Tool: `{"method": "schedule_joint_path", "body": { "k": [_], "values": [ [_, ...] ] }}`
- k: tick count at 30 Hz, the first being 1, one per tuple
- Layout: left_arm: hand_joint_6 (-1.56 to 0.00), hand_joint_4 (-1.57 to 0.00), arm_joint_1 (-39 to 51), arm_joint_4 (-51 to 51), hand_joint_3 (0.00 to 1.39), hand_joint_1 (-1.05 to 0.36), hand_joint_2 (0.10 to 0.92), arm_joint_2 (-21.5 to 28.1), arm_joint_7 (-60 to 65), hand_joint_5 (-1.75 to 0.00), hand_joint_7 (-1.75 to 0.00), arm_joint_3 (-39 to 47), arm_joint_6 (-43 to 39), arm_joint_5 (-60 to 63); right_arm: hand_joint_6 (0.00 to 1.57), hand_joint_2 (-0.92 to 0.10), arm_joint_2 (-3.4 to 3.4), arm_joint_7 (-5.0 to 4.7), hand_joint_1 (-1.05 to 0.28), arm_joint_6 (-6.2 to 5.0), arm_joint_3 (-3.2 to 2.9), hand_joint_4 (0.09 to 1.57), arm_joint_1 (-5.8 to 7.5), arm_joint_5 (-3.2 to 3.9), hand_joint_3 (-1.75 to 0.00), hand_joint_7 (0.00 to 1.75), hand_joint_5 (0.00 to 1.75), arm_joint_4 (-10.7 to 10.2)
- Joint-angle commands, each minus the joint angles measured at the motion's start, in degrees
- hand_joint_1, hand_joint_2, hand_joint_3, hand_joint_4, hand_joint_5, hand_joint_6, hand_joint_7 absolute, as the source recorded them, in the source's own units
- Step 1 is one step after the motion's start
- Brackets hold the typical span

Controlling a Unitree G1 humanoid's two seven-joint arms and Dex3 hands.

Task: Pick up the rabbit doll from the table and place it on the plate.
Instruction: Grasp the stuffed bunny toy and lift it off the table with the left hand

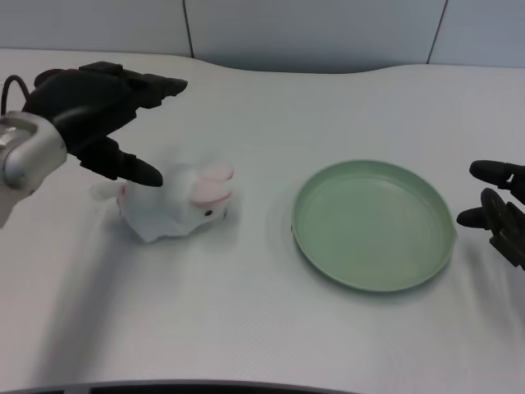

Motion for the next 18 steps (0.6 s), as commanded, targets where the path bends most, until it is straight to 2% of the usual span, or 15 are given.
{"method": "schedule_joint_path", "body": {
  "k": [1,2,6,10,12,14,16,18],
  "values": [
    [-0.08,-0.02,-3.33,3.64,0.13,-1.04,0.921,-1.79,-3.99,-0.05,-0.02,-1.6,2.42,-0.78,0.38,-0.92,-0.43,-0.34,-0.3,0.08,-0.32,0.3,0.98,0.21,-0.52,0.84,1.36,-1.2],
    [-0.08,-0.03,-4.09,4.67,0.13,-1.04,0.921,-2.29,-4.47,-0.05,-0.02,-2.0,2.78,-0.75,0.38,-0.92,-0.43,-0.53,-0.3,0.17,-0.25,0.3,1.09,0.06,-0.52,0.84,1.36,-1.41],
    [-0.07,-0.04,-6.75,8.69,0.13,-1.05,0.921,-4.09,-6.01,-0.05,-0.01,-3.65,4.77,-0.74,0.37,-0.92,-0.42,-0.27,-0.29,-0.21,-0.19,0.31,1.48,0.15,-0.53,0.84,1.37,-1.8],
    [-0.08,-0.05,-10.45,15.02,0.13,-1.05,0.921,-7.17,-8.11,-0.06,-0.02,-5.86,8.14,-0.17,0.37,-0.92,-0.25,-0.35,-0.3,0.98,-0.34,0.31,1.93,0.63,-0.53,0.84,1.37,-2.65],
    [-0.08,-0.05,-12.06,17.9,0.13,-1.05,0.921,-8.65,-9.87,-0.06,-0.01,-6.87,10.34,-0.01,0.37,-0.92,-0.19,-0.2,-0.31,1.18,-0.37,0.3,2.22,0.83,-0.51,0.84,1.37,-3.03],
    [-0.08,-0.04,-13.23,20.01,0.1,-1.05,0.918,-9.8,-11.49,-0.06,-0.01,-7.94,12.35,0.27,0.36,-0.92,-0.22,-0.22,-0.3,1.24,-0.31,0.3,2.44,0.71,-0.51,0.84,1.37,-3.24],
    [-0.09,-0.04,-13.84,21.58,0.08,-1.05,0.915,-10.75,-12.63,-0.06,-0.02,-9.23,13.96,1.07,0.36,-0.92,-0.4,-0.06,-0.3,0.61,-0.16,0.29,2.64,0.33,-0.52,0.84,1.36,-3.07],
    [-0.1,-0.04,-14.05,22.65,0.06,-1.05,0.906,-11.53,-13.79,-0.06,-0.02,-9.97,15.53,1.27,0.36,-0.92,-0.41,0.05,-0.29,0.39,-0.12,0.29,2.87,0.27,-0.53,0.84,1.37,-3.23]
  ]
}}
